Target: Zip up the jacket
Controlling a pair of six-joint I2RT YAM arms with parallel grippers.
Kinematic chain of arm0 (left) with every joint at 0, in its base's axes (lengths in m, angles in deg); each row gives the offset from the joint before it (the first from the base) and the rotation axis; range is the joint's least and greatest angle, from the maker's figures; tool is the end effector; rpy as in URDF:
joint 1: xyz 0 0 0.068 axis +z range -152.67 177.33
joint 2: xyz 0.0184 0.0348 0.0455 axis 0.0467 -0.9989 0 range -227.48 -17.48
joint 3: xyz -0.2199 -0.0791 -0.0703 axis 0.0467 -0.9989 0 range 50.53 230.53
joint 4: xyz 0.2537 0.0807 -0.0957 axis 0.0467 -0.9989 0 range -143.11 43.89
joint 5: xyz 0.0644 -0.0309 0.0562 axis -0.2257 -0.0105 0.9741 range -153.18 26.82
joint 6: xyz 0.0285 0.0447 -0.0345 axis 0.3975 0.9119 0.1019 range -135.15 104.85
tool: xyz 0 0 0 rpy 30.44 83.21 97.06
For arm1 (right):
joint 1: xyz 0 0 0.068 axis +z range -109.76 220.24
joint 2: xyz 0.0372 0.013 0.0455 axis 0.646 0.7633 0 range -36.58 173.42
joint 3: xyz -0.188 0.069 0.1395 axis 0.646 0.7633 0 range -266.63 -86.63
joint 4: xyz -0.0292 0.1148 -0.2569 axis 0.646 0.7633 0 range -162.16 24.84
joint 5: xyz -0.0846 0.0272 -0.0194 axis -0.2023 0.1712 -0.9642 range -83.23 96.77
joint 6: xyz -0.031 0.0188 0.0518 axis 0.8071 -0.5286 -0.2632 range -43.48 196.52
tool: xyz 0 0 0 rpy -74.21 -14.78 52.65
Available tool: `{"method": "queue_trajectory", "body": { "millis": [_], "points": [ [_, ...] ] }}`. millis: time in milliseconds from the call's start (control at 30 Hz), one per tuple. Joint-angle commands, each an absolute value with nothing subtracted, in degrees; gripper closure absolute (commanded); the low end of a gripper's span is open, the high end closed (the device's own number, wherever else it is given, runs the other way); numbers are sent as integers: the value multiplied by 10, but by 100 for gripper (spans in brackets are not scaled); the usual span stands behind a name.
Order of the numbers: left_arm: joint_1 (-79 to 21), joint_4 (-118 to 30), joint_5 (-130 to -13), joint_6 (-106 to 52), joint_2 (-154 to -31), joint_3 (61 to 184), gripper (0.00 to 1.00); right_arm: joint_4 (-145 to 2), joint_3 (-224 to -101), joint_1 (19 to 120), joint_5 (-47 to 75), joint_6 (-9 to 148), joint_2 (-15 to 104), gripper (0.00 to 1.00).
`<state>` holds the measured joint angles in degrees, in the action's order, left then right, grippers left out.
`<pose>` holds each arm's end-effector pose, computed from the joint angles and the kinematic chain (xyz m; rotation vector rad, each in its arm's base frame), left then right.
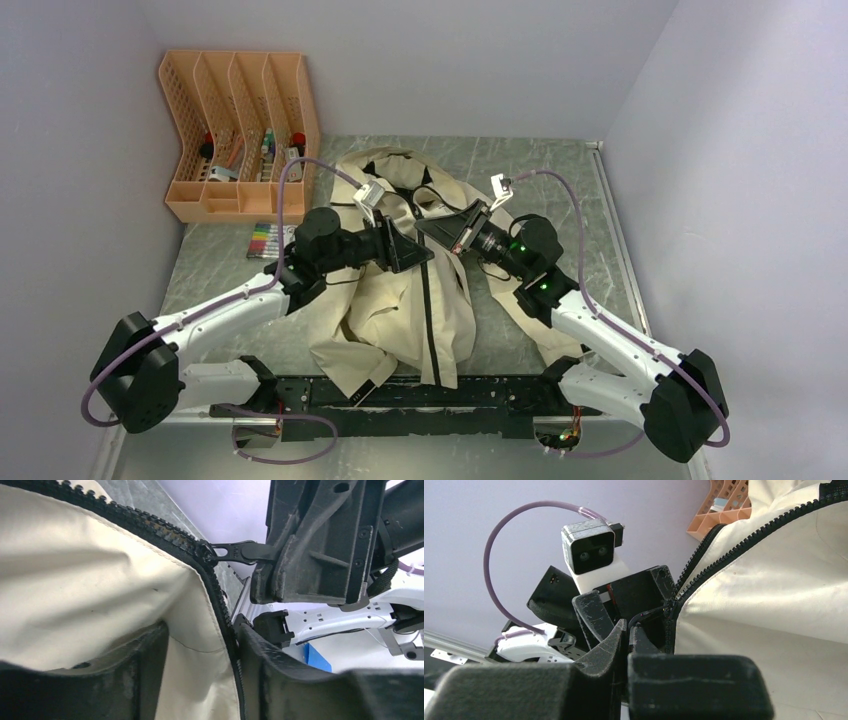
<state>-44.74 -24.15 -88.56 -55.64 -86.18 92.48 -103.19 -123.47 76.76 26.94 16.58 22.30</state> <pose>0.2225 -0.2289 0.2550 0.4031 1.8200 -1.4166 0.2213 0.1848 0.2878 -0.0014 1.6418 1.5939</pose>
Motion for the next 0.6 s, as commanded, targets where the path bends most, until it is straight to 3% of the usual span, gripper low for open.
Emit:
{"method": "queue_trajectory", "body": {
  "millis": [0,233,567],
  "points": [
    [-442,-172,-927,-564,-868,913,51,-1093,-1233,771,275,159,216,100],
    [-442,-158,-937,-569,-858,883,91,-1102,-1240,771,271,152,236,100],
    [-443,-153,-963,-593,-837,819,92,-1056,-1302,770,223,171,290,100]
  ]
}}
